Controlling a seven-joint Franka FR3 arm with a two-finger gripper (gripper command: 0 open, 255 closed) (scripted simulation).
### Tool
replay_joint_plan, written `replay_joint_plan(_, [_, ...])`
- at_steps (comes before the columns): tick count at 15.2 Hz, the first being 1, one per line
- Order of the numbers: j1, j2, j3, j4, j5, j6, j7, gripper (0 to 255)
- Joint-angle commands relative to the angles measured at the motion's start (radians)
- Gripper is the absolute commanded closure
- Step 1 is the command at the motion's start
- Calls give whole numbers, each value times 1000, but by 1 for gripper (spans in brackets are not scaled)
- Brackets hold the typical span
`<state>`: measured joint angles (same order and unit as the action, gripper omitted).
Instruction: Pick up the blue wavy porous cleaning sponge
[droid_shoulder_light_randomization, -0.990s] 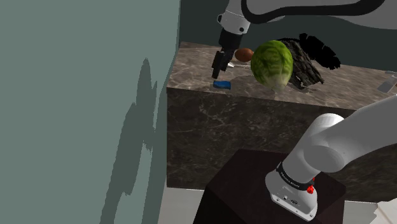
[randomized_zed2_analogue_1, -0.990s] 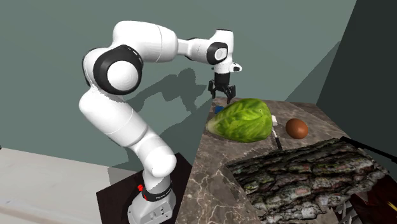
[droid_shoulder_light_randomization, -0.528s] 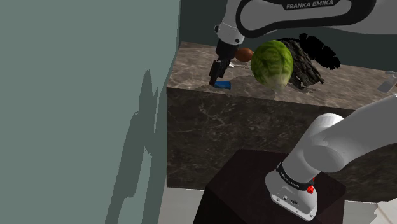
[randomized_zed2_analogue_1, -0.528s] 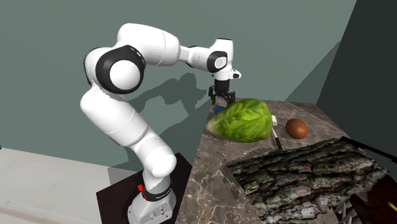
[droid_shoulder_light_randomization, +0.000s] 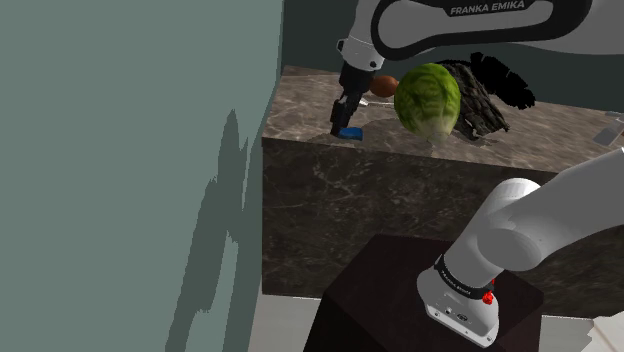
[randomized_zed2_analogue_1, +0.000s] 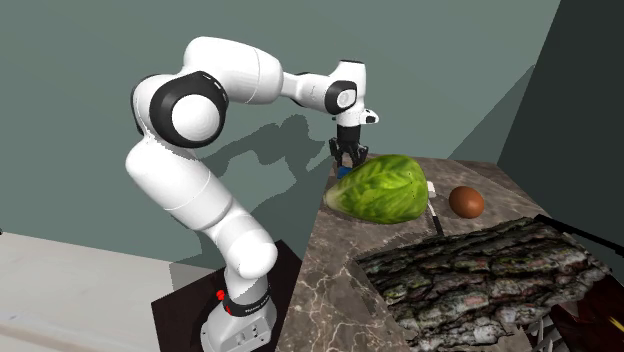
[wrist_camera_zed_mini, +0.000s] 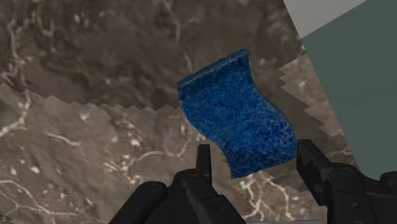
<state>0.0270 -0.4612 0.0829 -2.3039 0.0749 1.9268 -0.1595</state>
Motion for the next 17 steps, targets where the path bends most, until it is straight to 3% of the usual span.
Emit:
replay_joint_plan(1, [0,1,0,-1,0,-1,0,255])
replay_joint_plan(17, [-3,12,-6,209,-7,-200,8,255])
